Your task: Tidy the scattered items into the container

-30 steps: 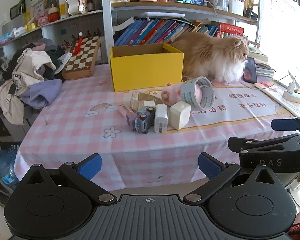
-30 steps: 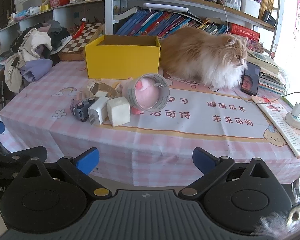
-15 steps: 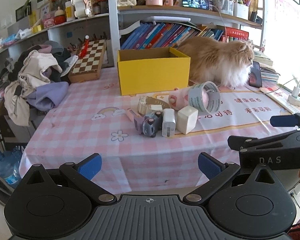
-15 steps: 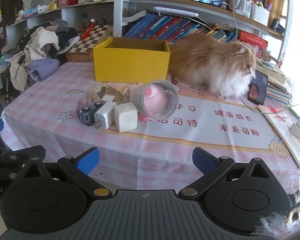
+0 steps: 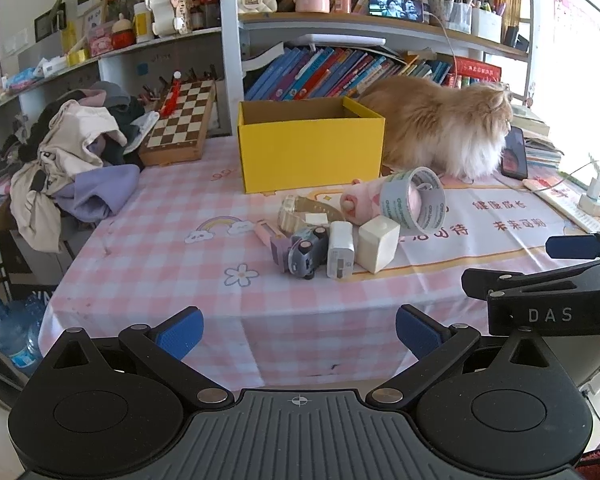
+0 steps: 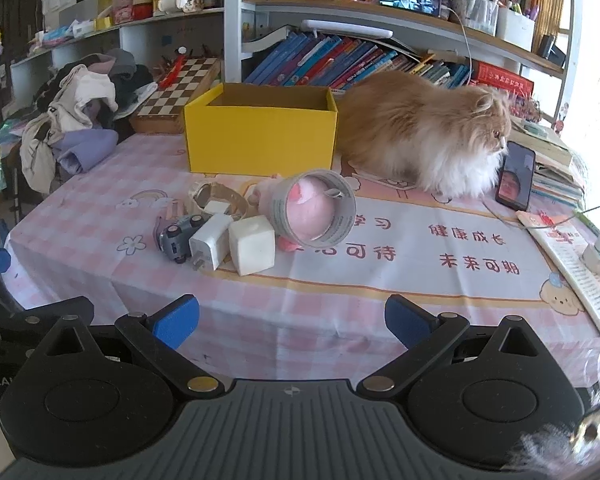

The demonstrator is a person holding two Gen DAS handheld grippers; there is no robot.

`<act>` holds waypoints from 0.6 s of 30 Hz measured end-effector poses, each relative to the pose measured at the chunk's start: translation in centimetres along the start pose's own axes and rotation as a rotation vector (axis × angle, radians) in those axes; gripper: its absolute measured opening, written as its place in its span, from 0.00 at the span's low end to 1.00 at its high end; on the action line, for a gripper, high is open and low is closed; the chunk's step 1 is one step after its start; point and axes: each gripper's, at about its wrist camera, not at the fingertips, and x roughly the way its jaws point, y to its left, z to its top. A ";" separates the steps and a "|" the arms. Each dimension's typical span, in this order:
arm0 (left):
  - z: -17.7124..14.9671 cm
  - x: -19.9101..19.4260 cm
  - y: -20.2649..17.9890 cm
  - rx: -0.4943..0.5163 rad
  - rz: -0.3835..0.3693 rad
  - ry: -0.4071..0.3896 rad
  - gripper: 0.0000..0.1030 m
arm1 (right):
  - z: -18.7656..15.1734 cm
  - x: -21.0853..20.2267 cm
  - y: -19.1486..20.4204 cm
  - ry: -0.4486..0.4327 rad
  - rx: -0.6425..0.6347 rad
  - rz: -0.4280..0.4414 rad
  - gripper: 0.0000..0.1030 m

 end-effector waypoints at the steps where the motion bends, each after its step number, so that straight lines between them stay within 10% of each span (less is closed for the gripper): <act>1: 0.0 0.1 0.0 0.000 -0.002 0.002 1.00 | 0.0 0.1 -0.1 0.003 0.007 -0.001 0.98; 18: 0.5 1.9 -0.2 0.000 -0.025 0.025 1.00 | 0.4 1.7 -0.7 0.031 0.022 -0.007 0.98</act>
